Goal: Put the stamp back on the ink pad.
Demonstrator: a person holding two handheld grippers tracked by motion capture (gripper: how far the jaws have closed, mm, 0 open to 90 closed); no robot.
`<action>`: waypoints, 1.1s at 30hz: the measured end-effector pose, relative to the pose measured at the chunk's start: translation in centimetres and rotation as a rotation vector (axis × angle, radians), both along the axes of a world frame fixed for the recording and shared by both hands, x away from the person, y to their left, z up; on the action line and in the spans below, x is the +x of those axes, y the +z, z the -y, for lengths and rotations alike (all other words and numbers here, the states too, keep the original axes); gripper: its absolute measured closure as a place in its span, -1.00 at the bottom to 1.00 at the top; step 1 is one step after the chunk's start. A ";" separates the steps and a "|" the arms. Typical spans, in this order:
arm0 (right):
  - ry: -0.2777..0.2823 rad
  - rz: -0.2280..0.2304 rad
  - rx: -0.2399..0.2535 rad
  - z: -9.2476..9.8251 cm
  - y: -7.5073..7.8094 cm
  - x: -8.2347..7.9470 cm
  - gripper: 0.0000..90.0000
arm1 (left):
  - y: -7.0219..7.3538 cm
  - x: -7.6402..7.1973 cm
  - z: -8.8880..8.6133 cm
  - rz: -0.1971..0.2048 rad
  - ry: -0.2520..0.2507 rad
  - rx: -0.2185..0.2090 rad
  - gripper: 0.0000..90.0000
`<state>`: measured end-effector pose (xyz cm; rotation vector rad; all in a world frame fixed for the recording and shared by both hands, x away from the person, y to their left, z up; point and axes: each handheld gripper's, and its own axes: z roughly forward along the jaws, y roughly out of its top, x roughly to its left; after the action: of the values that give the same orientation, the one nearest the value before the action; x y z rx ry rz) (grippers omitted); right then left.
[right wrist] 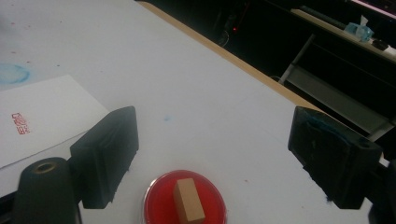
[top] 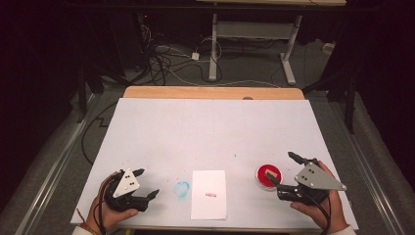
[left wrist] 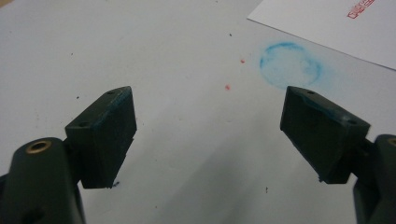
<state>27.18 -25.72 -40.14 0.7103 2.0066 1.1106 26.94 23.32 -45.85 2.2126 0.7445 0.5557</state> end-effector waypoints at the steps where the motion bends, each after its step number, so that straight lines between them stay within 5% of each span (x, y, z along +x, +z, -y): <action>1: -0.002 -0.001 0.002 0.2 -0.1 -0.1 -0.63 | 0.1 0.0 0.0 0.006 0.001 0.001 -0.61; 6: 0.014 -0.008 0.016 1.2 -0.8 -0.7 -0.63 | 0.2 -0.1 0.3 0.018 -0.001 0.004 -0.60; 8: 0.001 -0.003 -0.004 1.5 -1.2 -0.9 -0.63 | 0.2 -0.1 0.3 0.026 0.002 0.006 -0.60; 16: -0.088 0.005 0.052 3.4 -3.3 -1.6 -0.63 | 0.6 -0.2 0.6 0.074 -0.007 -0.007 -0.61; 21: -0.106 -0.052 0.033 3.8 -4.7 -1.8 -0.63 | 0.6 -0.3 0.7 0.071 -0.006 -0.015 -0.60; 33: -0.076 -0.035 0.027 3.3 -4.4 -2.0 -0.63 | 0.4 -0.7 0.7 0.068 -0.011 -0.005 -0.61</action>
<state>25.17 -29.01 -44.58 0.8179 1.9802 1.0893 26.28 22.61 -45.48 2.1810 0.6970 0.6195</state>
